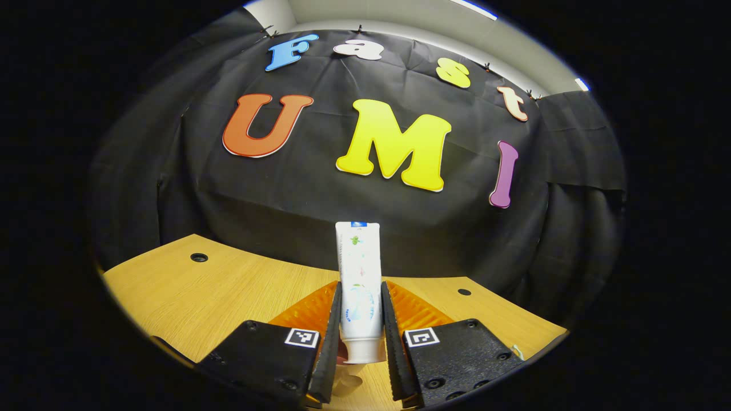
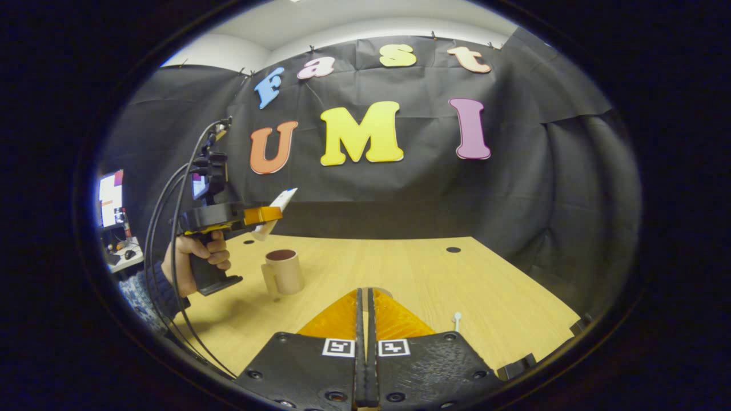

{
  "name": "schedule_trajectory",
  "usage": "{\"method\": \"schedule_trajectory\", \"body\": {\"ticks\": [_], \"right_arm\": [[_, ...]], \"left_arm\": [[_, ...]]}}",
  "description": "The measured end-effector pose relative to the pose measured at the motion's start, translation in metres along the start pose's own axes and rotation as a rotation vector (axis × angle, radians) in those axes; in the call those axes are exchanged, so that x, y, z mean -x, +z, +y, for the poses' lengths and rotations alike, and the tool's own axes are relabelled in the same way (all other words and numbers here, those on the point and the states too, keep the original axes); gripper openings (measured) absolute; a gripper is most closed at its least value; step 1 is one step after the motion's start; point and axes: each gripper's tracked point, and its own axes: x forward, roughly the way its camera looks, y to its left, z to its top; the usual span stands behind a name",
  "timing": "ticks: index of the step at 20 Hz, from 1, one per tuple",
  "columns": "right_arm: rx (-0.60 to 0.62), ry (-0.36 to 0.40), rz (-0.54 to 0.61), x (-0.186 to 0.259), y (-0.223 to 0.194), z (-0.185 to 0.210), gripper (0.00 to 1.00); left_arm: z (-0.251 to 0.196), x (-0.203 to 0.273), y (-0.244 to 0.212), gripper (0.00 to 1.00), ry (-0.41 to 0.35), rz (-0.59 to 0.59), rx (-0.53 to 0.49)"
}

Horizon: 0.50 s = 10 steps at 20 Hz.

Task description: Put the toothbrush and toothpaste on the desktop into the cup, then pick up the cup and place it on the coaster on the desktop.

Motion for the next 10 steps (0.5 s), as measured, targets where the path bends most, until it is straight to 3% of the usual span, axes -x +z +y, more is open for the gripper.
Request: {"method": "schedule_trajectory", "body": {"ticks": [1, 3, 6, 7, 8, 10], "right_arm": [[-0.009, -0.001, 0.006, -0.003, -0.001, -0.005, 0.0], [-0.014, -0.019, 0.033, -0.008, -0.004, -0.019, 0.01], [-0.038, -0.083, 0.062, -0.017, -0.003, -0.049, 0.3], [-0.064, -0.099, 0.07, -0.018, 0.0, -0.056, 0.36], [-0.099, -0.122, 0.077, -0.02, 0.002, -0.066, 0.39], [-0.144, -0.145, 0.092, -0.023, 0.004, -0.078, 0.45]], "left_arm": [[0.0, 0.0, 0.002, 0.45, 0.003, -0.009, -0.008], [0.002, 0.003, 0.006, 0.41, 0.011, -0.03, -0.015], [0.004, 0.003, 0.008, 0.4, 0.029, -0.046, -0.025], [0.007, 0.003, 0.011, 0.46, 0.037, -0.054, -0.04], [0.009, 0.003, 0.009, 0.4, 0.04, -0.052, -0.052], [0.008, 0.003, 0.006, 0.45, 0.032, -0.047, -0.049]]}}
